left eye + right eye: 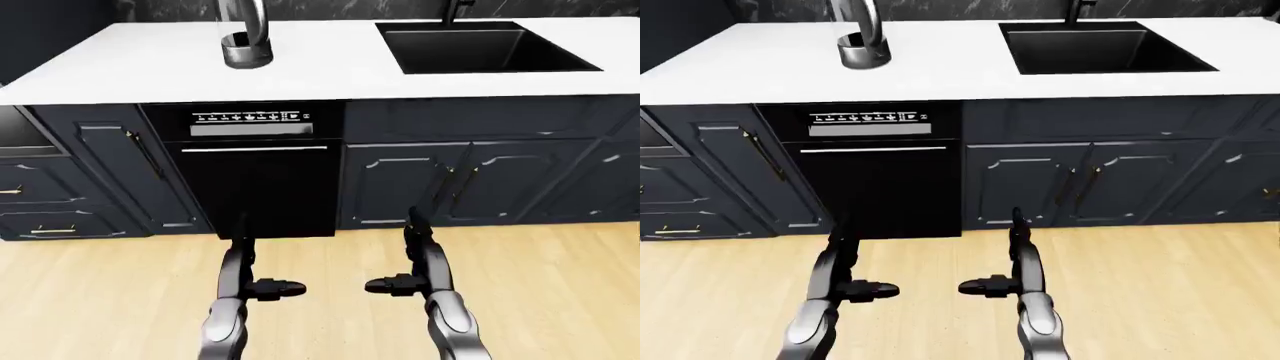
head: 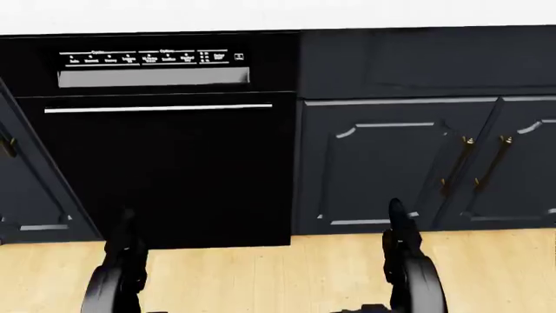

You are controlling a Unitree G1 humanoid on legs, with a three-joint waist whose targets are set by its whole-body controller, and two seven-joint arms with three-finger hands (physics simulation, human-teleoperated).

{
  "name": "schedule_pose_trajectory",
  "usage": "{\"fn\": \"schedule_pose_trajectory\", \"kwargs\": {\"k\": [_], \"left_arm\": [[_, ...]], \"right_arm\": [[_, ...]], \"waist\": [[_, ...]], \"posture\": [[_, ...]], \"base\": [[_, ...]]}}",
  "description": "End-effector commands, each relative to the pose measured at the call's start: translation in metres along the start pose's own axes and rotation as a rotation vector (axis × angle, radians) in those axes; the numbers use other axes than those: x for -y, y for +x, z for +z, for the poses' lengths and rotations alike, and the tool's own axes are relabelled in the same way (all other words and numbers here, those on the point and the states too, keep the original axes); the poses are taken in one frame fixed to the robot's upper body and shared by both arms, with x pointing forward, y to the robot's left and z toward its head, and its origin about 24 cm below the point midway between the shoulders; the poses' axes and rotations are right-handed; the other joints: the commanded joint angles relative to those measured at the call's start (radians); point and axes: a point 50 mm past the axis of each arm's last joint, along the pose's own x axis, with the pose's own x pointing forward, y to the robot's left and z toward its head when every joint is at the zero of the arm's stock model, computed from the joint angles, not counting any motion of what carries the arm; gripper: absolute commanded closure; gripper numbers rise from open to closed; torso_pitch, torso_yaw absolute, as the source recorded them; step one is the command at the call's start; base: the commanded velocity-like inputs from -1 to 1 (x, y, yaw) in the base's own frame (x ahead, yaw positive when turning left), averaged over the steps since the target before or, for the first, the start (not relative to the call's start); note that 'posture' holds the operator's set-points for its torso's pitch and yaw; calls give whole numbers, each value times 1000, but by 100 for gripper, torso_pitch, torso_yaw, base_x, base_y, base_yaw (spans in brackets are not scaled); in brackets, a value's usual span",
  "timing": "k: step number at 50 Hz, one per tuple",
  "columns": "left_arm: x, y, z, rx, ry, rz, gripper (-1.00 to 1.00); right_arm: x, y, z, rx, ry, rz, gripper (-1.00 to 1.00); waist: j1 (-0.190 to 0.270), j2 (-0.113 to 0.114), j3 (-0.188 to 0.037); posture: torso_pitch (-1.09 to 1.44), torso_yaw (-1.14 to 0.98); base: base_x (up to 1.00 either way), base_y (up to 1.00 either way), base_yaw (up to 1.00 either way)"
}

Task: Press the button to open the lid of the electric kettle.

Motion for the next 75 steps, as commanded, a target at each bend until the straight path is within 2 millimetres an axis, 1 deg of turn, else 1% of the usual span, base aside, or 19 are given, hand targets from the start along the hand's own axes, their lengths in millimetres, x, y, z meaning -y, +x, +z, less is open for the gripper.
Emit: {"fn": "schedule_pose_trajectory", "kwargs": {"k": [1, 3, 4, 5, 7, 8, 9, 11, 14, 17, 18, 23, 29, 42, 58, 65, 66, 68, 75], "left_arm": [[6, 3, 43, 255, 26, -7, -100], [15, -3, 51, 357, 197, -69, -100], [16, -4, 51, 336, 154, -72, -100], [14, -3, 51, 317, 113, -64, -100], [6, 2, 43, 252, 100, -23, -100], [5, 1, 45, 241, 55, -40, -100], [6, 0, 50, 223, -2, -52, -100], [-1, 1, 66, 257, 59, -3, -100], [-14, -3, 86, 244, 3, 2, -100], [-14, -9, 102, 303, 6, -60, -100], [-16, -10, 106, 289, -39, -60, -100], [-15, -14, 123, 314, -19, -68, -100], [-31, -23, 156, 347, -20, -26, -100], [-59, -36, 190, 417, -4, 38, -100], [-91, -53, 217, 487, 7, 143, -100], [-92, -54, 220, 491, 31, 149, -100], [-92, -53, 219, 488, 36, 148, -100], [-92, -55, 221, 493, 36, 146, -100], [-93, -55, 222, 499, 46, 156, -100]], "right_arm": [[-4, 7, 24, 140, -35, -29, -100], [-6, 8, 28, 157, -53, -23, -100], [-7, 6, 32, 166, -44, -22, -100], [-9, 4, 34, 197, -79, -6, -100], [-8, 5, 30, 169, -94, -7, -100], [-8, 5, 31, 181, -92, -5, -100], [-6, 6, 33, 182, -89, -1, -100], [-2, 9, 42, 175, -49, -3, -100], [2, 10, 49, 162, -34, 14, -100], [6, 11, 65, 189, -14, 20, -100], [6, 10, 71, 189, -8, 29, -100], [15, 11, 101, 233, 12, 23, -100], [28, 14, 131, 284, 27, -3, -100], [58, 12, 190, 405, 8, -58, -100], [78, 10, 229, 461, -8, -95, -100], [82, 9, 233, 475, -8, -95, -100], [82, 9, 233, 476, -8, -97, -100], [83, 9, 233, 477, -9, -96, -100], [83, 8, 233, 481, -10, -96, -100]], "waist": [[-2, -8, -1], [8, 0, -61], [7, -1, -52], [7, -8, -19], [10, -10, -67], [11, -9, -73], [11, -8, -73], [8, -4, -77], [8, -2, -82], [7, -1, -83], [7, -1, -84], [11, 0, -94], [8, -1, -90], [8, 1, -70], [8, 5, -59], [9, 6, -54], [7, 9, -75], [5, 11, -55], [2, 2, -30]], "posture": [[0, 0], [0, 0], [0, 0], [0, 0], [0, 0], [0, 0], [0, 0], [0, 0], [0, 0], [0, 0], [0, 0], [0, 0], [0, 0], [0, 0], [0, 0], [0, 0], [0, 0], [0, 0], [0, 0]], "base": [[0, 0, 0], [0, 0, 0], [0, 0, 0], [0, 0, 0], [0, 0, 0], [0, 0, 0], [0, 0, 0], [0, 0, 0], [0, 0, 0], [0, 0, 0], [0, 0, 0], [0, 0, 0], [0, 0, 0], [0, 0, 0], [0, 0, 0], [1, 0, 0], [8, 0, 0], [9, 0, 0], [19, 0, 0]]}}
